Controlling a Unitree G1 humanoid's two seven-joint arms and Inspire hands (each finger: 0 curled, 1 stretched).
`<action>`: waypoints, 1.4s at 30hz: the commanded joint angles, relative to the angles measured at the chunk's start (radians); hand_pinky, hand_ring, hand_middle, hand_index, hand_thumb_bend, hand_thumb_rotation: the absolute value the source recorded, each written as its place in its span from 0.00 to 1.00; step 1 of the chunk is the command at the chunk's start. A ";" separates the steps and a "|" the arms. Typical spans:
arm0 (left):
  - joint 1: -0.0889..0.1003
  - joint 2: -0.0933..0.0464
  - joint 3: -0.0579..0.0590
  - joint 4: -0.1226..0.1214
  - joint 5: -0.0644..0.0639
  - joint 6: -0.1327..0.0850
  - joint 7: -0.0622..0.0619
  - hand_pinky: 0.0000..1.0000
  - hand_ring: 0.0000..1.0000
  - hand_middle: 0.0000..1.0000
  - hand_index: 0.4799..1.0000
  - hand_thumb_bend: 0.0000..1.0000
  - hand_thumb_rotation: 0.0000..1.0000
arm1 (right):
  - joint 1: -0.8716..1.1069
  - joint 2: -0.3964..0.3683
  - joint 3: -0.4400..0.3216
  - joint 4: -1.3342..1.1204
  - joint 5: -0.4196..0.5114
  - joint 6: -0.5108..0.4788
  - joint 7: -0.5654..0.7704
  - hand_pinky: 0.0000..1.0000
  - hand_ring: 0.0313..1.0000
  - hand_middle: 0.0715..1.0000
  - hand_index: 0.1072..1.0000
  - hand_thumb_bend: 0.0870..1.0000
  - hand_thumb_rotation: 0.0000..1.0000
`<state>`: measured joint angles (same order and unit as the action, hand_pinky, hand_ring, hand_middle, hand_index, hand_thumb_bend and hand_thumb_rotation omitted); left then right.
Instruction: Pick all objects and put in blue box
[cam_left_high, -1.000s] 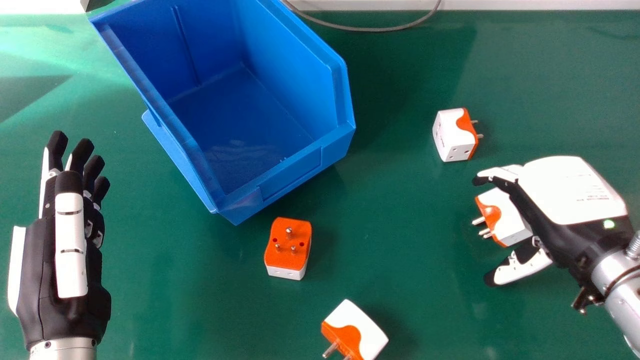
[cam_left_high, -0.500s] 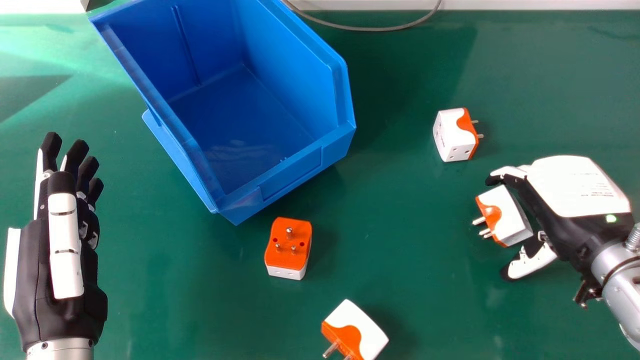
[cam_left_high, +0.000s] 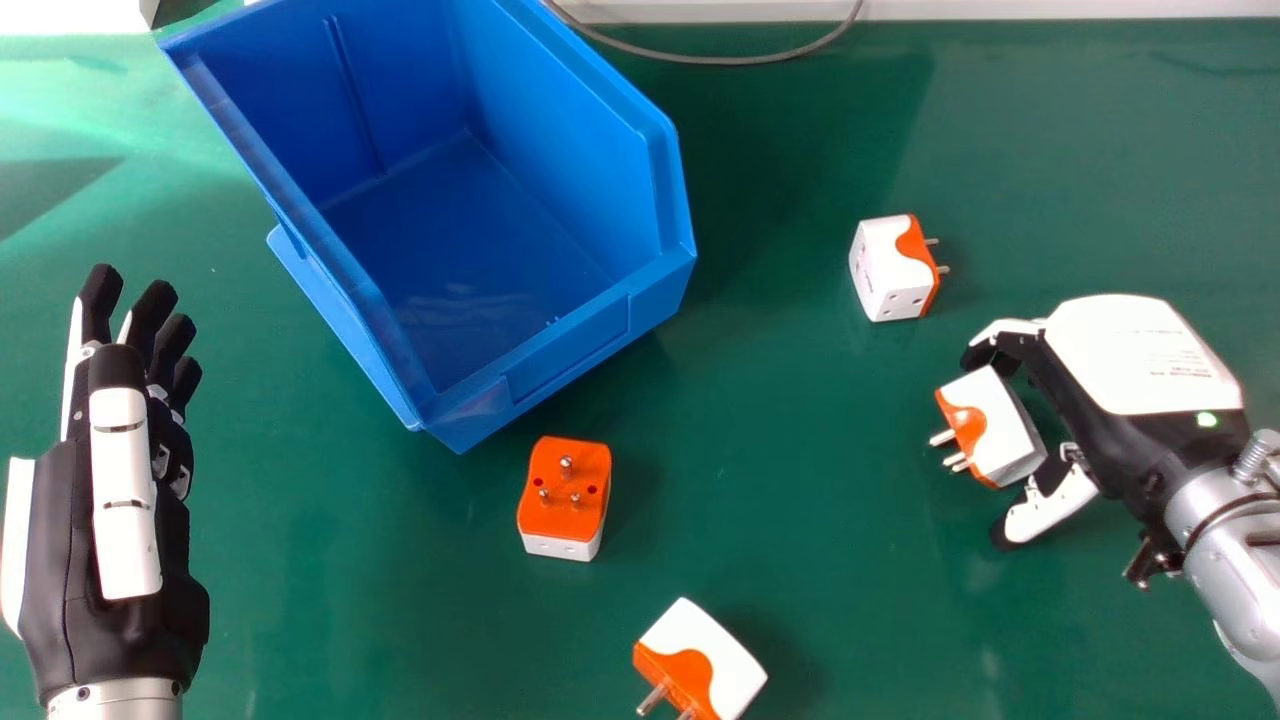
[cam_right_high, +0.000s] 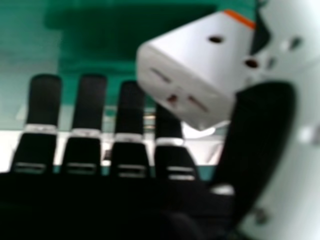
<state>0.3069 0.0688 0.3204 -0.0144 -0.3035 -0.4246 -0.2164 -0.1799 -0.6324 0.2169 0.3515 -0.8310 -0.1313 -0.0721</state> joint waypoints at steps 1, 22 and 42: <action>0.013 0.011 0.006 -0.030 0.005 -0.006 0.001 0.96 0.95 0.95 0.95 0.49 0.92 | -0.021 -0.002 0.003 0.024 -0.006 0.020 -0.038 0.42 0.50 0.53 0.58 0.64 0.02; 0.017 0.014 0.004 -0.043 0.007 0.003 -0.002 0.97 0.95 0.95 0.95 0.48 0.92 | -0.046 -0.010 0.052 0.063 -0.019 0.076 -0.038 0.20 0.24 0.40 0.44 0.49 0.00; 0.017 0.012 -0.002 -0.048 0.002 0.005 -0.008 0.96 0.95 0.95 0.95 0.50 0.91 | 0.006 -0.009 0.018 -0.078 0.067 0.177 0.052 0.14 0.18 0.22 0.41 0.44 0.14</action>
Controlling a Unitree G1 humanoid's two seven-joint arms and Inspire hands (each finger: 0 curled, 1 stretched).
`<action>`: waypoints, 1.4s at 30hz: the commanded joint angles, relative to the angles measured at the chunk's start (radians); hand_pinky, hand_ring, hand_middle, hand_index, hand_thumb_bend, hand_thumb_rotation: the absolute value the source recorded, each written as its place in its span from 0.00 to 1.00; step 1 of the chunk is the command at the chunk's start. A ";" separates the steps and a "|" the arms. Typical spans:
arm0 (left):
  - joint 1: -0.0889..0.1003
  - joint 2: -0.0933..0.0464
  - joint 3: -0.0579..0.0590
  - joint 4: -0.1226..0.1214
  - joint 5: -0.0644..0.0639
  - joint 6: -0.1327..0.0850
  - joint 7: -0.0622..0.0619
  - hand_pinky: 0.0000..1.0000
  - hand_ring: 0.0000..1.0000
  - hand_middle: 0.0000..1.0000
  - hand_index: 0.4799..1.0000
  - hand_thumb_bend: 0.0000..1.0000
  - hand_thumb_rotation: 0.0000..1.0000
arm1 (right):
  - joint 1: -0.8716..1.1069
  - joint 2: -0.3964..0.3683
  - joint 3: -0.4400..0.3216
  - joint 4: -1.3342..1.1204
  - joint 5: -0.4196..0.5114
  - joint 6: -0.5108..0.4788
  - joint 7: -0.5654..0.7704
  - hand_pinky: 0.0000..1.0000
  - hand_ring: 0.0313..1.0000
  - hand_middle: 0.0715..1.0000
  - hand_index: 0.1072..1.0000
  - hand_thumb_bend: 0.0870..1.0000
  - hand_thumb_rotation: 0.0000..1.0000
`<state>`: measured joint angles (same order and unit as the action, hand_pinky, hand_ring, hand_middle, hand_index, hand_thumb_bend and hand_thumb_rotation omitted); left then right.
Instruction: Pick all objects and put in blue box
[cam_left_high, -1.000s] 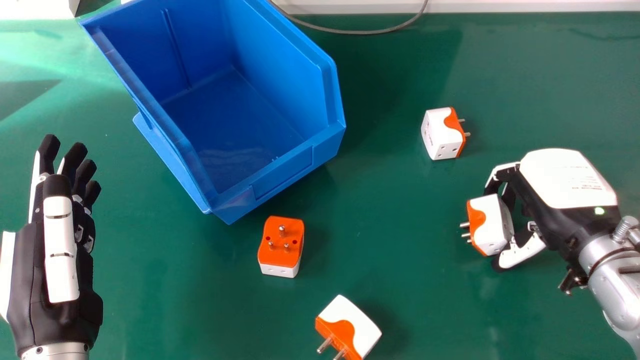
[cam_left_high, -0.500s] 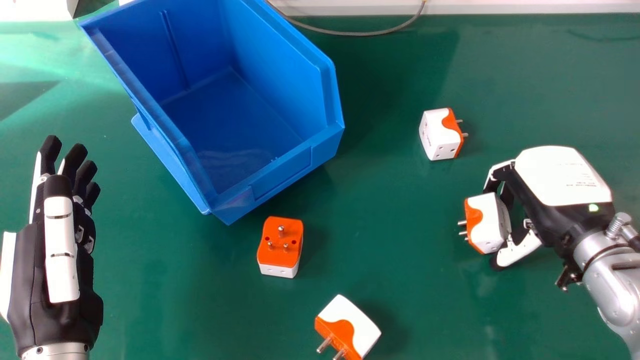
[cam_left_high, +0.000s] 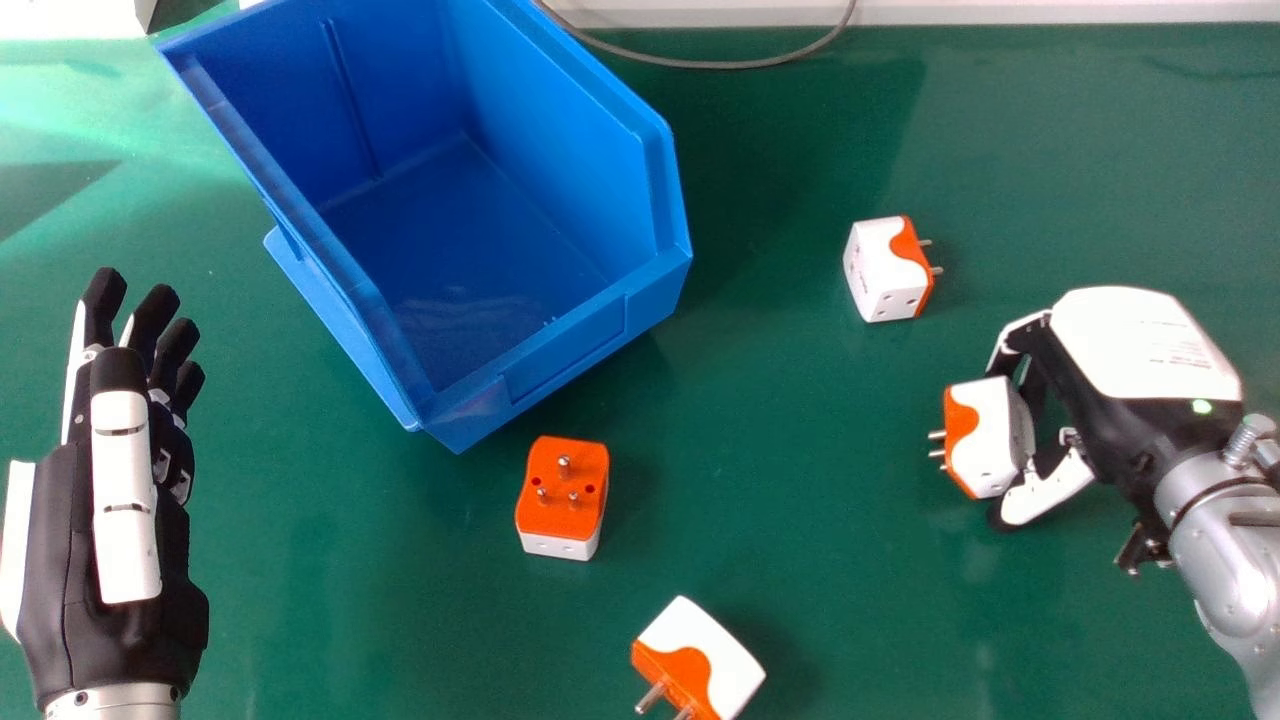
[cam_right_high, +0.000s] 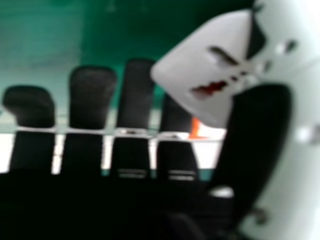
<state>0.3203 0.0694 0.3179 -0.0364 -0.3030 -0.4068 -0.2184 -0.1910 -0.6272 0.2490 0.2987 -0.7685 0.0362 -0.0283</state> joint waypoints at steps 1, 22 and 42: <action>0.005 0.010 0.000 -0.027 0.003 -0.012 -0.005 0.96 0.95 0.95 0.95 0.50 0.91 | 0.024 -0.016 -0.019 -0.039 0.009 0.010 0.010 0.14 0.18 0.22 0.41 0.44 0.14; 0.012 0.006 -0.005 -0.033 -0.003 -0.008 -0.005 0.97 0.96 0.97 0.97 0.47 0.92 | 0.170 -0.028 -0.117 -0.387 0.012 0.068 0.108 0.15 0.19 0.24 0.41 0.44 0.13; 0.011 0.011 -0.002 -0.030 0.001 -0.007 0.000 0.97 0.96 0.96 0.97 0.47 0.93 | 0.216 -0.015 -0.163 -0.475 0.022 0.039 0.117 0.19 0.23 0.29 0.41 0.44 0.13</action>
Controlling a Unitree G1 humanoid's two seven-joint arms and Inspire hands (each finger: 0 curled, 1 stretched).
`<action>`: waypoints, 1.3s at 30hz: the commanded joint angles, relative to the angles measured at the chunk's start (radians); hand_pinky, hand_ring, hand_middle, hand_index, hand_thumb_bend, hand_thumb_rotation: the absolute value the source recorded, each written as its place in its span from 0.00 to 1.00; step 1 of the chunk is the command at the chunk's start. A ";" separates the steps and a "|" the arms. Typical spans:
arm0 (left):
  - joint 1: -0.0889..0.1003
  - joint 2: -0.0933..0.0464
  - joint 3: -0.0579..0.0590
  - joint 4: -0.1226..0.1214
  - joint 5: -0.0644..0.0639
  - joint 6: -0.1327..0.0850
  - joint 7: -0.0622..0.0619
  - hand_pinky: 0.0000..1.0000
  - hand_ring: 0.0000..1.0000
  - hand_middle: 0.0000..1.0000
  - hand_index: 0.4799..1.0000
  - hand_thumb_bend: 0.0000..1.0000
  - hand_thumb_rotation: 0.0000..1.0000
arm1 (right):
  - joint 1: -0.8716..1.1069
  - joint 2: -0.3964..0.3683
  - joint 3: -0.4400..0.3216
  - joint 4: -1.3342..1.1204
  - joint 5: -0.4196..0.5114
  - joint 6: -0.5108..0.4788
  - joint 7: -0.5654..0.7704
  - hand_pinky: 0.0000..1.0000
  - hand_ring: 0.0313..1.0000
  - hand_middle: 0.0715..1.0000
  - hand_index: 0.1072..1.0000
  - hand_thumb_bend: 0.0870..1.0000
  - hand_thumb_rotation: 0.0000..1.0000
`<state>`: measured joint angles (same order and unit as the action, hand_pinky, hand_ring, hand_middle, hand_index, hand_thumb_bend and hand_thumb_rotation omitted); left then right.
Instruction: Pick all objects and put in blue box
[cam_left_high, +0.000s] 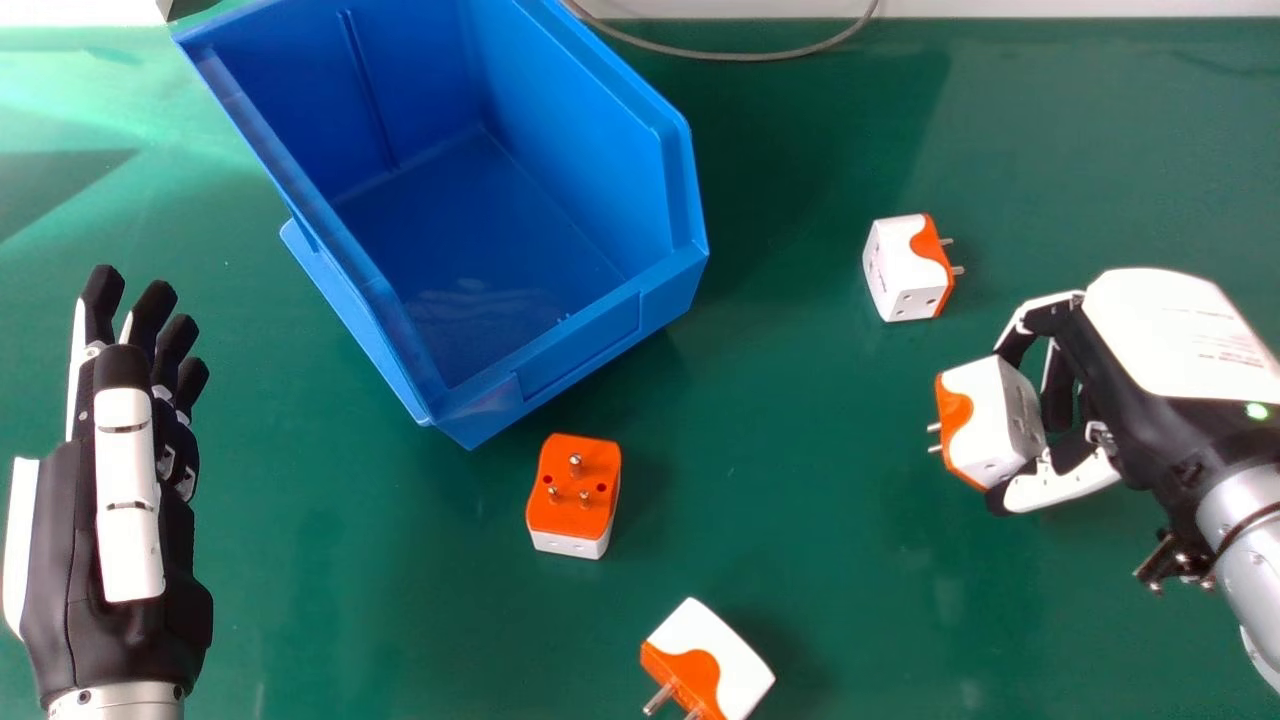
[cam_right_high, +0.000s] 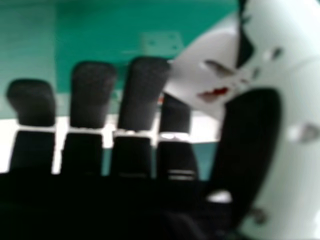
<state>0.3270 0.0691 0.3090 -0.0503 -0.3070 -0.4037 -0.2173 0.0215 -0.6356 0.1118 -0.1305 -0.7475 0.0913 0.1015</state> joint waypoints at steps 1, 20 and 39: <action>0.003 0.011 0.007 -0.015 0.004 -0.011 -0.001 0.97 0.96 0.96 0.97 0.47 0.93 | 0.011 -0.006 -0.028 -0.063 0.000 -0.017 -0.012 0.18 0.22 0.27 0.41 0.44 0.13; -0.014 0.009 0.007 0.008 0.002 -0.024 -0.008 0.97 0.96 0.96 0.98 0.48 0.92 | 0.018 0.072 0.013 -0.260 -0.027 -0.054 0.002 0.16 0.18 0.23 0.41 0.44 0.13; -0.027 0.013 0.004 0.031 0.014 -0.039 -0.023 0.96 0.96 0.97 0.98 0.52 0.88 | -0.128 0.182 0.106 -0.271 -0.049 -0.081 0.081 0.14 0.16 0.19 0.41 0.43 0.13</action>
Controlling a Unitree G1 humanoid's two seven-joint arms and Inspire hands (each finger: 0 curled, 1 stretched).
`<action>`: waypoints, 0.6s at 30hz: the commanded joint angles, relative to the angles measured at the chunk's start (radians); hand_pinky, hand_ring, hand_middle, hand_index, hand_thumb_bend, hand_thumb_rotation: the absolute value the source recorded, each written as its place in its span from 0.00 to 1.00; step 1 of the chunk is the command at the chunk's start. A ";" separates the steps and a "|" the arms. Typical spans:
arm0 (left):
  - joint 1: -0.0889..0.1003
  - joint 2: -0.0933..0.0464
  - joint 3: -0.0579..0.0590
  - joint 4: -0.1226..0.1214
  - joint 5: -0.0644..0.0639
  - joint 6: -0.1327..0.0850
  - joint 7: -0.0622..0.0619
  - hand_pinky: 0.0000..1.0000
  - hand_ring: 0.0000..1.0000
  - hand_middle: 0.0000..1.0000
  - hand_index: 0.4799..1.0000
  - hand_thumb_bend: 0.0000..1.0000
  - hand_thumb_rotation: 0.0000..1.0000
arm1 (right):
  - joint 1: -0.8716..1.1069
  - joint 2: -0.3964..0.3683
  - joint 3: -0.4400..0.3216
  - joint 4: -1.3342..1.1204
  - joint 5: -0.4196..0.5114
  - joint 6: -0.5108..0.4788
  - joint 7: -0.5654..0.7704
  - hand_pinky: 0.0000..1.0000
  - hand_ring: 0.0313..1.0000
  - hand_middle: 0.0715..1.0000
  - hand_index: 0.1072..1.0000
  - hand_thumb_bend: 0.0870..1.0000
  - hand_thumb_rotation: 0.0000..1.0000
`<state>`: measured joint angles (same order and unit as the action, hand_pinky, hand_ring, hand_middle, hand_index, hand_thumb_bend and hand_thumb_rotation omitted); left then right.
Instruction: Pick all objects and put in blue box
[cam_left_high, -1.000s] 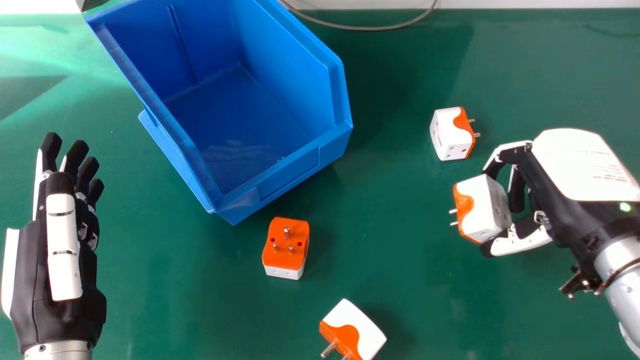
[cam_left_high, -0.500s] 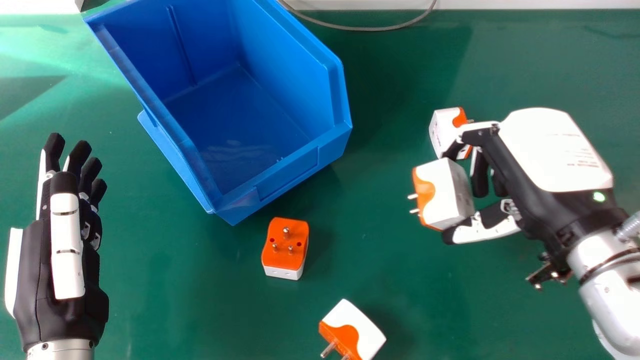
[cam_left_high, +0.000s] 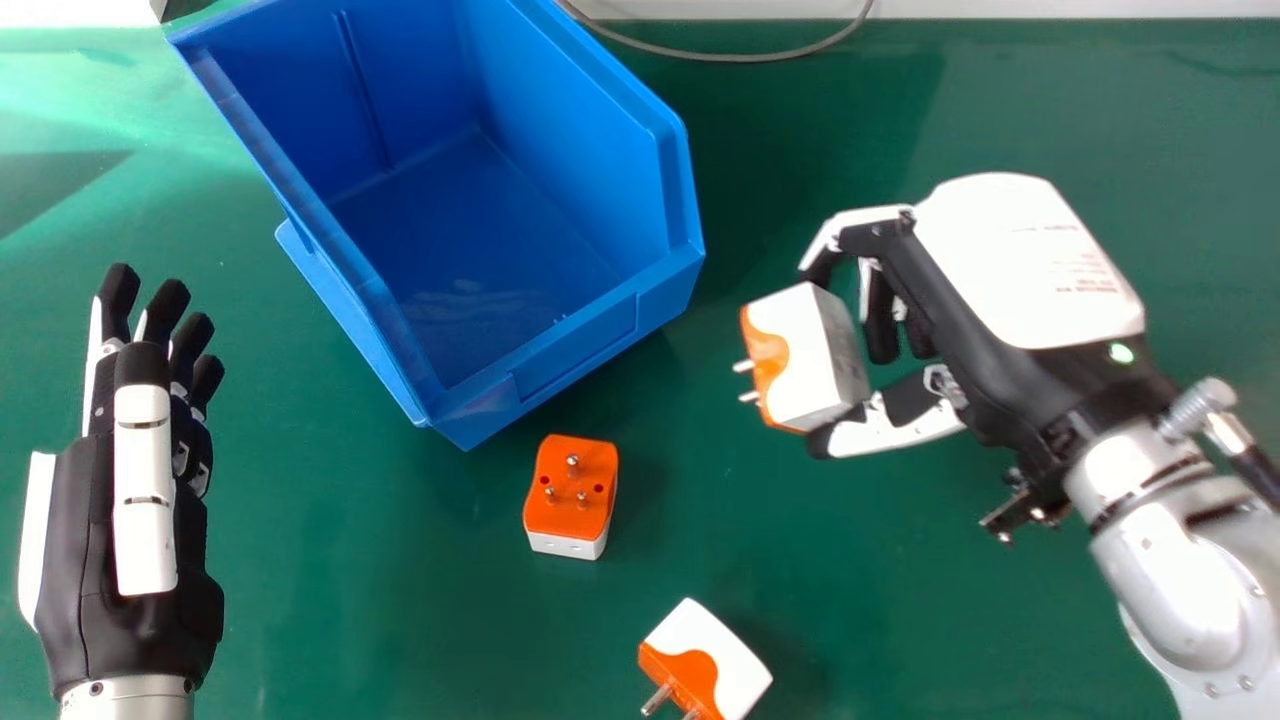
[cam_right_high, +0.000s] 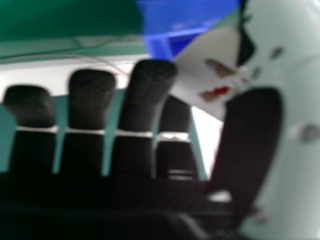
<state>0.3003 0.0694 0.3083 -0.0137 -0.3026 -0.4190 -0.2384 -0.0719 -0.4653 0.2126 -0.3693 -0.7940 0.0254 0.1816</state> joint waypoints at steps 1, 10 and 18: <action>0.000 0.012 0.005 -0.005 0.009 -0.023 -0.002 0.95 0.95 0.97 0.98 0.53 0.88 | -0.045 0.018 0.013 -0.031 -0.007 -0.016 0.006 0.14 0.15 0.19 0.41 0.43 0.13; 0.000 0.011 0.005 -0.002 0.010 -0.029 -0.002 0.95 0.95 0.97 0.97 0.54 0.86 | -0.112 0.064 0.073 0.006 -0.019 -0.046 0.008 0.15 0.17 0.21 0.41 0.43 0.13; 0.002 0.011 0.003 -0.007 0.012 -0.028 -0.001 0.95 0.95 0.97 0.97 0.54 0.86 | -0.197 0.111 0.116 0.066 -0.014 -0.068 0.008 0.16 0.17 0.21 0.41 0.43 0.13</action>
<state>0.2994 0.0695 0.3067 -0.0096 -0.3017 -0.4261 -0.2387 -0.2234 -0.3673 0.3268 -0.3033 -0.8143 -0.0167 0.2040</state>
